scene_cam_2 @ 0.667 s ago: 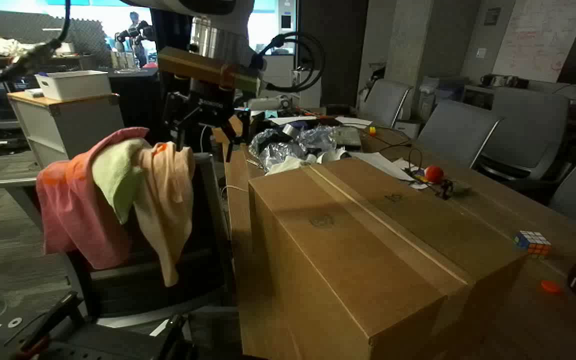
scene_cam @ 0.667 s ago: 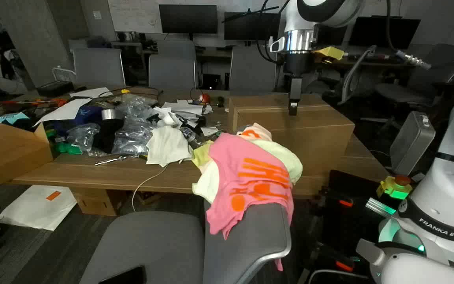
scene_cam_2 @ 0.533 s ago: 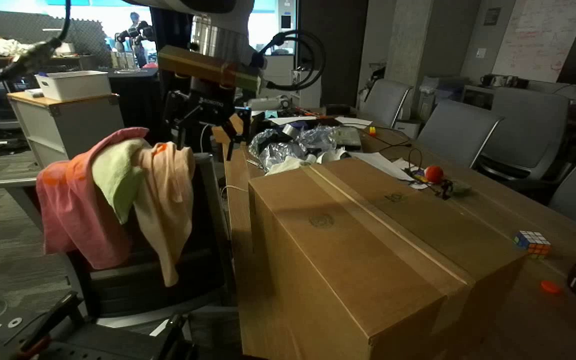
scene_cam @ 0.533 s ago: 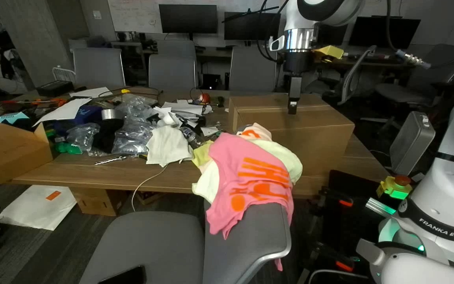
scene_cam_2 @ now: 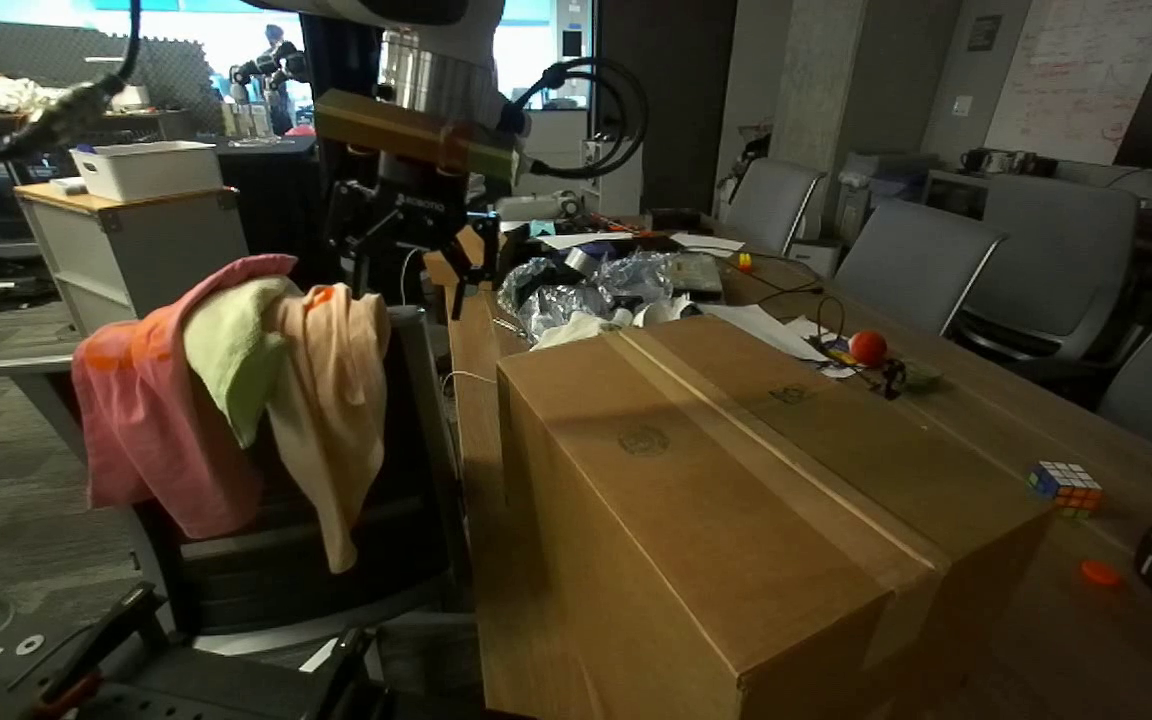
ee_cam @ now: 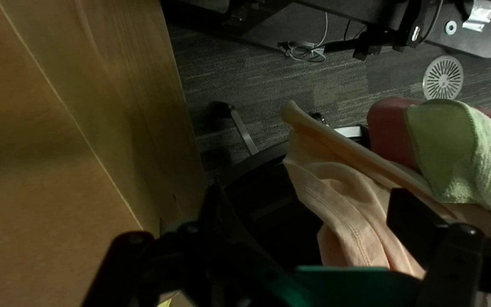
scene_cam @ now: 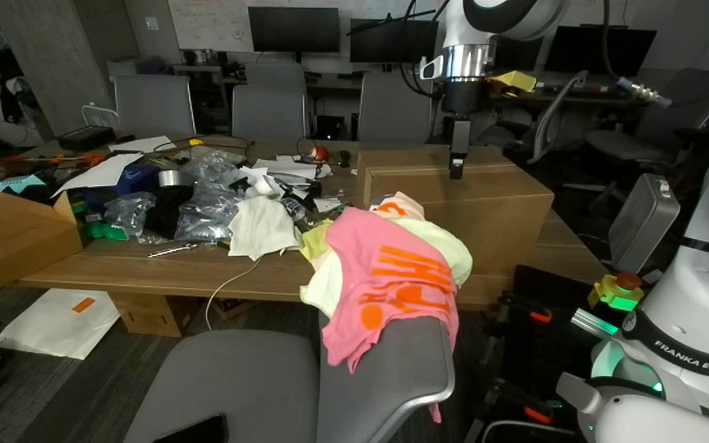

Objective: Put the shirts on the back of the chair onto the box

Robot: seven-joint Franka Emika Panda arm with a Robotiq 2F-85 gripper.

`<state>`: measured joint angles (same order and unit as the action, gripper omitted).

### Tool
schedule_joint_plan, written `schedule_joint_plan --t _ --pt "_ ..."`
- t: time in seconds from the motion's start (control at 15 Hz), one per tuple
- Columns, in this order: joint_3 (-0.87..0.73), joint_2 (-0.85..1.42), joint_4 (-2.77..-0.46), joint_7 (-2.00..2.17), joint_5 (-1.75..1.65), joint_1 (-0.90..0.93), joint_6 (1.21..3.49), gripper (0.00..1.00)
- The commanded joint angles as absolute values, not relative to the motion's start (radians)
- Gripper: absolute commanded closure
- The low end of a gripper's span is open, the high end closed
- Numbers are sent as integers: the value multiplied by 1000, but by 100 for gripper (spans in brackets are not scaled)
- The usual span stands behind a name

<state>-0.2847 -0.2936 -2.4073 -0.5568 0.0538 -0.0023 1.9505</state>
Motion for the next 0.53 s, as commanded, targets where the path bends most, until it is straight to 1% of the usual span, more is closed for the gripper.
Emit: schedule_joint_plan --t 0.0,0.47 --pt "-219 -287 -2390 -530 32 -16 1942 0" --pt "-89 -264 -2351 -453 27 29 1892 0"
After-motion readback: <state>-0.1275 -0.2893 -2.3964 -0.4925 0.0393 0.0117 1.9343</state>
